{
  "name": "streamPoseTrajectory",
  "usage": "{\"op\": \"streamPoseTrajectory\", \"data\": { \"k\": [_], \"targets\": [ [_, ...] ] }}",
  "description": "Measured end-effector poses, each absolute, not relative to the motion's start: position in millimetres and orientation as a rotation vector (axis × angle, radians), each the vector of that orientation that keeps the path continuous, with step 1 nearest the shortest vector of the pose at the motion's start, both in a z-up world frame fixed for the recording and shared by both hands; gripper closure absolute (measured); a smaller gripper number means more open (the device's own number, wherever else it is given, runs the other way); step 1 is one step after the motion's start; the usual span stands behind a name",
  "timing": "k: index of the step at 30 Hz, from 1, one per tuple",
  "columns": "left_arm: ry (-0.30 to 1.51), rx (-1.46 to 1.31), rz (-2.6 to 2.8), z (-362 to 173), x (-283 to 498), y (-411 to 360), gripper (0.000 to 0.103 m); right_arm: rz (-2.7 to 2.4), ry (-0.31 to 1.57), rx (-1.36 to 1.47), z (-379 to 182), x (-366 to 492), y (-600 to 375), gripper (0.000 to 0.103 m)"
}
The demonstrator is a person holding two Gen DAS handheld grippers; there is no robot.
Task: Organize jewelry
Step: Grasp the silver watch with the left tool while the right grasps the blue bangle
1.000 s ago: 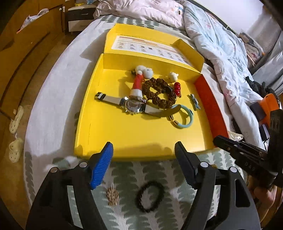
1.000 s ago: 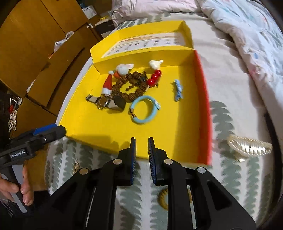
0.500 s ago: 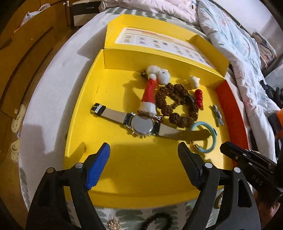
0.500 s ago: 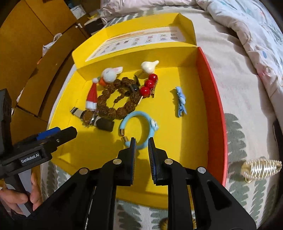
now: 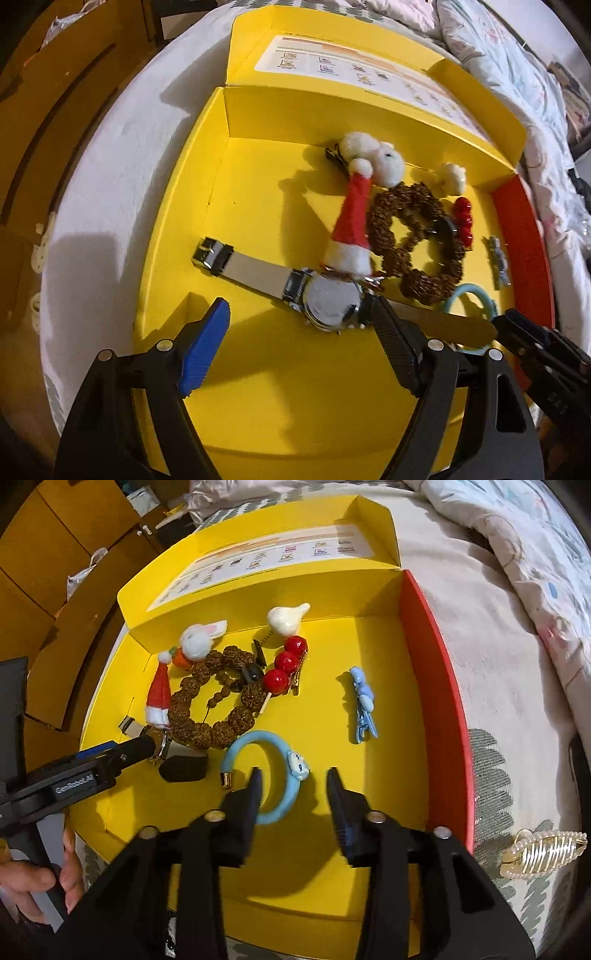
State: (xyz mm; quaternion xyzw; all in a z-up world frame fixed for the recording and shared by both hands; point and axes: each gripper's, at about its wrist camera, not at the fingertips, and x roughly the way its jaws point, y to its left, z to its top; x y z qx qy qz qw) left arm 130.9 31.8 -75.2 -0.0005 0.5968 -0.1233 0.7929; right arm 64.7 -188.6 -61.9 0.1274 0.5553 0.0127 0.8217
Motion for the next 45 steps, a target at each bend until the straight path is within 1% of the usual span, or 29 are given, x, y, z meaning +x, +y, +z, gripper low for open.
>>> {"op": "streamPoseTrajectory", "data": {
  "k": [5, 8, 10, 20, 27, 29, 30, 31, 33, 36, 38, 40, 42, 45],
  "targets": [
    [1.275, 0.034, -0.264, -76.9, 131.5, 25.9, 0.025, 0.027, 1.182, 0.259, -63.8, 67.8, -184.6, 0.056],
    [1.265, 0.098, -0.253, -82.0, 132.1, 17.1, 0.023, 0.015, 1.188, 0.23, -67.3, 69.0, -180.9, 0.056],
    [1.257, 0.102, -0.249, -82.8, 131.2, 14.2, 0.022, -0.001, 1.19, 0.199, -69.6, 69.4, -176.8, 0.056],
    [1.238, 0.104, -0.247, -83.6, 132.7, 9.8, 0.022, -0.005, 1.184, 0.095, -78.0, 72.5, -156.2, 0.056],
    [1.223, 0.123, -0.253, -84.9, 129.6, 9.7, 0.022, 0.001, 1.185, 0.094, -79.2, 73.1, -157.5, 0.056],
    [1.217, 0.142, -0.275, -84.1, 122.9, 6.0, 0.029, -0.007, 1.179, 0.055, -80.0, 71.8, -153.1, 0.056],
    [1.227, 0.137, -0.285, -84.5, 122.6, 3.0, 0.039, -0.009, 1.179, 0.041, -80.7, 71.5, -151.2, 0.056],
    [1.248, 0.107, -0.322, -84.1, 120.5, 1.1, 0.058, -0.011, 1.179, 0.019, -81.4, 71.7, -148.4, 0.055],
    [1.254, 0.119, -0.346, -80.5, 116.0, -5.1, 0.067, -0.013, 1.178, -0.008, -82.2, 71.1, -145.8, 0.056],
    [1.26, 0.102, -0.344, -80.6, 114.0, -4.9, 0.07, -0.014, 1.18, -0.015, -82.7, 70.2, -146.6, 0.061],
    [1.285, 0.055, -0.362, -80.7, 117.1, 0.1, 0.071, -0.017, 1.186, -0.006, -81.5, 69.3, -150.3, 0.068],
    [1.308, 0.006, -0.375, -81.8, 120.4, 3.9, 0.072, -0.017, 1.191, 0.005, -80.3, 69.2, -153.8, 0.079],
    [1.31, -0.004, -0.382, -81.7, 119.8, 3.6, 0.072, -0.007, 1.19, 0.036, -79.0, 68.5, -158.6, 0.087],
    [1.307, -0.012, -0.38, -80.8, 119.3, 2.4, 0.073, 0.001, 1.192, 0.046, -78.9, 68.6, -160.5, 0.089]
  ]
}}
